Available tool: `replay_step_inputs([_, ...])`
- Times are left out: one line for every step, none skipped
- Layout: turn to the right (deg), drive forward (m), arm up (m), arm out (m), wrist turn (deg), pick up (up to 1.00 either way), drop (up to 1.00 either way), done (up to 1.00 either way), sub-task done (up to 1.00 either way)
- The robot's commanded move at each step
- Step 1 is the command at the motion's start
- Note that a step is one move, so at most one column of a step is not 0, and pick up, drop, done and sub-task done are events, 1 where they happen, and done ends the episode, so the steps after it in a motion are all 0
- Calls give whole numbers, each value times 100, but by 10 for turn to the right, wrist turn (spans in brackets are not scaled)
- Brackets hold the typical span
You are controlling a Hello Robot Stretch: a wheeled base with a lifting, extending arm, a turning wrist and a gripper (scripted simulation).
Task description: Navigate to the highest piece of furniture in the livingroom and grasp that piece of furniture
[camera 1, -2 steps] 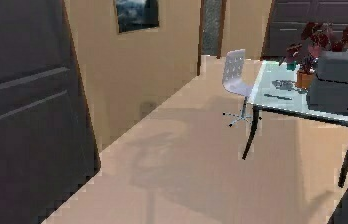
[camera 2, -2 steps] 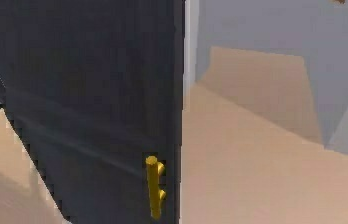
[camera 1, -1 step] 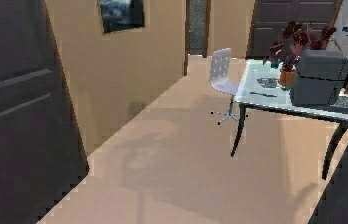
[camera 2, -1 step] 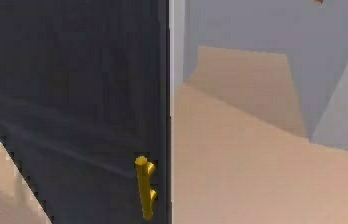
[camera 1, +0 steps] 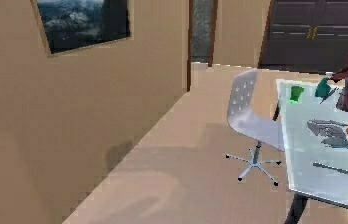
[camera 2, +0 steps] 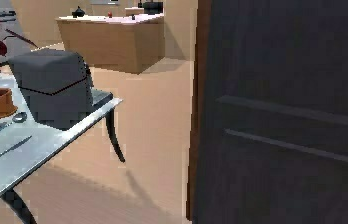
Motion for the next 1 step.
replay_step_inputs([30,0,0,0,0,0,0,0,0])
